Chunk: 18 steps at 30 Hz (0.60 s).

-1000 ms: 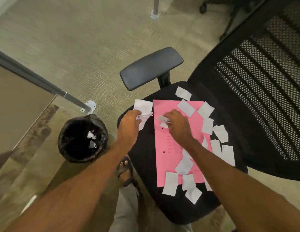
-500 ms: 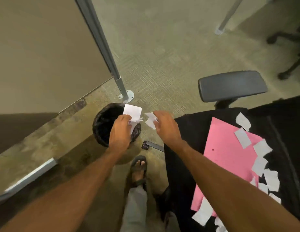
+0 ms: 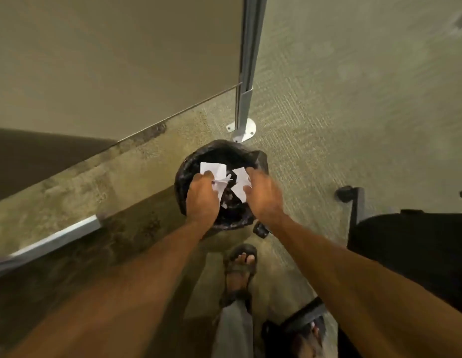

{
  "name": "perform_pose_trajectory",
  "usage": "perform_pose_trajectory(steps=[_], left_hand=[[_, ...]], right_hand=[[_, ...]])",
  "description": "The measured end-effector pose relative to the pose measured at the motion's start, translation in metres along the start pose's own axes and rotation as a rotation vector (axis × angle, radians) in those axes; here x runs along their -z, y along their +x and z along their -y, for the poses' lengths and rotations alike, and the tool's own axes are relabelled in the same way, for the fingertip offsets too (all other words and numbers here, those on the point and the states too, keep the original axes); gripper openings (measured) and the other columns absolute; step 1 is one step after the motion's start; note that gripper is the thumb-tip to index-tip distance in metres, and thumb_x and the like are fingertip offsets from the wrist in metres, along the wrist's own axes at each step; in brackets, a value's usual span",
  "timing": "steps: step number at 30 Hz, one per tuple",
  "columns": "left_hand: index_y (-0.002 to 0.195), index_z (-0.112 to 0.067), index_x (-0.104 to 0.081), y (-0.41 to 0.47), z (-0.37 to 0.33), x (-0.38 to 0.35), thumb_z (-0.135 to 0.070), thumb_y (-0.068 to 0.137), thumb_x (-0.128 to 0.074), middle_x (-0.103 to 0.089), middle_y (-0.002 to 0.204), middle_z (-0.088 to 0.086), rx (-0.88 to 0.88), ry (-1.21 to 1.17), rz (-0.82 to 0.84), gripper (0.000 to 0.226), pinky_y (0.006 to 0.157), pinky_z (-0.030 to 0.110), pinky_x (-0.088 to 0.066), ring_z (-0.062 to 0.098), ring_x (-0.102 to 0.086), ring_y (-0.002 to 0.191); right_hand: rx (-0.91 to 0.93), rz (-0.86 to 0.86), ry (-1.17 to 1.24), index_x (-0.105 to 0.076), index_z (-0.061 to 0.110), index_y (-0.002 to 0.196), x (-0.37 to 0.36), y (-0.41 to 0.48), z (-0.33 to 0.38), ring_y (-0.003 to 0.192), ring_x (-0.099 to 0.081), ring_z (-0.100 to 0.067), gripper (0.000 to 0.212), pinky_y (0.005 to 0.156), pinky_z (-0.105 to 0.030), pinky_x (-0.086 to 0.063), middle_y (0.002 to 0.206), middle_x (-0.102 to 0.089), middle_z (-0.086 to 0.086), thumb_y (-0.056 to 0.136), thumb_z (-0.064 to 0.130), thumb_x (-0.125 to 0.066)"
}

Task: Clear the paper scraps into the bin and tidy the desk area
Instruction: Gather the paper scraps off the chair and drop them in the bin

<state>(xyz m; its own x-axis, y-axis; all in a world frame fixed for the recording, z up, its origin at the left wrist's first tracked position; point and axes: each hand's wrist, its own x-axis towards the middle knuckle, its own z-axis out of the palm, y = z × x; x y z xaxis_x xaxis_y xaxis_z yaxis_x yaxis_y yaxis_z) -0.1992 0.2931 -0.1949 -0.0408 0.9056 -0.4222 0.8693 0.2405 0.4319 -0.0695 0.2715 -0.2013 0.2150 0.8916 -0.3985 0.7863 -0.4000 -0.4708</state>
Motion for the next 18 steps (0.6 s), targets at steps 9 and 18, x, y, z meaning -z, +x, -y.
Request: perform_pose_trajectory(steps=[9,18], left_hand=[[0.118,-0.006,-0.055,0.051,0.036,-0.04,-0.009,0.09,-0.059,-0.053,0.123,0.017,0.08,-0.001,0.058,0.029,0.091,0.042,-0.05,0.032,-0.055,0.109],[0.127,-0.007,-0.047,0.043,0.041,-0.054,-0.02,0.09,-0.061,-0.044,0.135,0.014,0.012,0.151,0.13,0.042,0.097,0.045,-0.045,0.031,-0.045,0.122]], right_hand=[[-0.04,0.045,-0.036,-0.045,0.016,0.124,-0.068,0.043,0.002,0.109,-0.058,-0.029,0.043,0.086,-0.044,-0.052,0.12,-0.057,-0.009,0.086,0.017,-0.066],[-0.046,0.156,0.017,-0.04,0.012,0.13,-0.069,0.044,-0.015,0.116,-0.05,-0.031,0.058,0.089,-0.046,-0.046,0.127,-0.048,-0.013,0.083,0.021,-0.071]])
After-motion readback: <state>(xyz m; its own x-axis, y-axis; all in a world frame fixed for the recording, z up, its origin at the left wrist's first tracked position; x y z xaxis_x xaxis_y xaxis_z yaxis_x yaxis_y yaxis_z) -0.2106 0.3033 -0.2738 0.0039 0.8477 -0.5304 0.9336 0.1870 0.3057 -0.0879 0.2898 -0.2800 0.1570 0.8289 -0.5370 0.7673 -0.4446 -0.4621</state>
